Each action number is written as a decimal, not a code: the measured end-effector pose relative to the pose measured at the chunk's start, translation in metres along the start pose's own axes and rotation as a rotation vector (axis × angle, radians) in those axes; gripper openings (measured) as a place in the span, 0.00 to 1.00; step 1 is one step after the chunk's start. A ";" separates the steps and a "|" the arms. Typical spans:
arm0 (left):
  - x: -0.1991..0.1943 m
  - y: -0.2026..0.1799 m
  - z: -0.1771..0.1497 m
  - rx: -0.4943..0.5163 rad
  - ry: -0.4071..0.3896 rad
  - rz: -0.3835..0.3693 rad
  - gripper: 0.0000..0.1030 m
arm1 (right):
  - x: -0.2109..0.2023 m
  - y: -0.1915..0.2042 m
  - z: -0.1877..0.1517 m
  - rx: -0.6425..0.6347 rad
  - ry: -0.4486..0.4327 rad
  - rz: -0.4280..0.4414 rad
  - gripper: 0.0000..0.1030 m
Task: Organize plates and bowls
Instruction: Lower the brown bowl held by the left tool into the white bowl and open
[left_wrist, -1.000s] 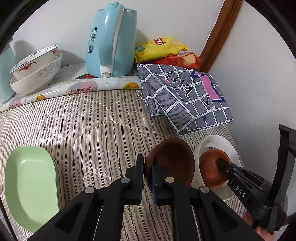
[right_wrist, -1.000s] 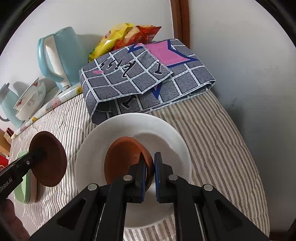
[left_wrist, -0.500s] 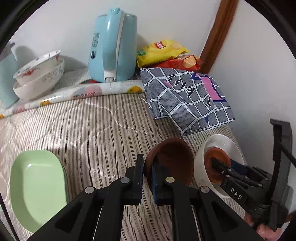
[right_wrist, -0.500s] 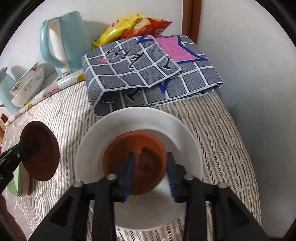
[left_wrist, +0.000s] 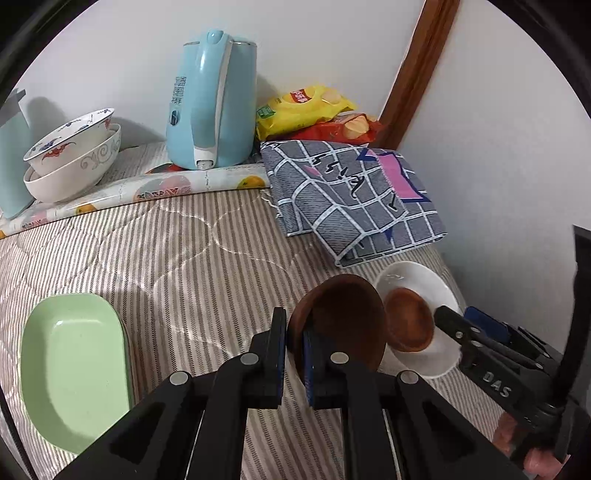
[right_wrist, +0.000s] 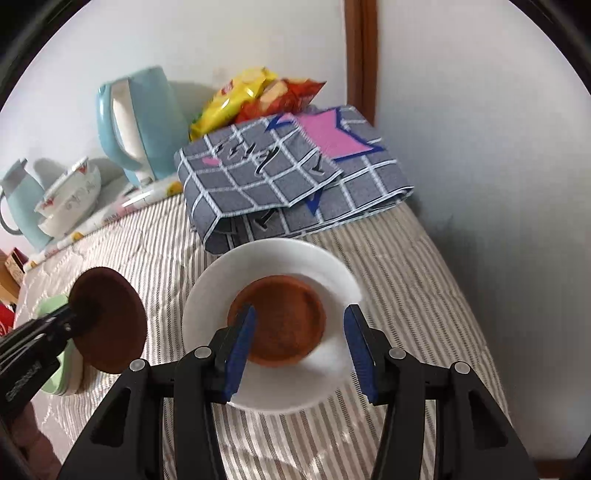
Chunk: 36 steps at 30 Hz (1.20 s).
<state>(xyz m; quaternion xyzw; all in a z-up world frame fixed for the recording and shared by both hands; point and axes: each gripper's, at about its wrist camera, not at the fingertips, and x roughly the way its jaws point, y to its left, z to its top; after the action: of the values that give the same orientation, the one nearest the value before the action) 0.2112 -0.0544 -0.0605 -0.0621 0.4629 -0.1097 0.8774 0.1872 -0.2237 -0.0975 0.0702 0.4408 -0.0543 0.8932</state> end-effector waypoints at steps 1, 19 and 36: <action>-0.001 -0.002 0.000 0.000 0.000 -0.003 0.08 | -0.005 -0.003 -0.001 0.006 -0.009 0.000 0.48; 0.025 -0.064 0.002 0.017 0.048 -0.030 0.09 | -0.041 -0.098 -0.042 0.131 -0.039 -0.069 0.48; 0.068 -0.094 0.005 0.005 0.110 -0.028 0.10 | -0.038 -0.132 -0.071 0.168 -0.018 -0.051 0.48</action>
<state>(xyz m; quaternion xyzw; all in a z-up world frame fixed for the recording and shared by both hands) 0.2402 -0.1622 -0.0922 -0.0600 0.5092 -0.1263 0.8492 0.0879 -0.3400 -0.1207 0.1331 0.4284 -0.1145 0.8864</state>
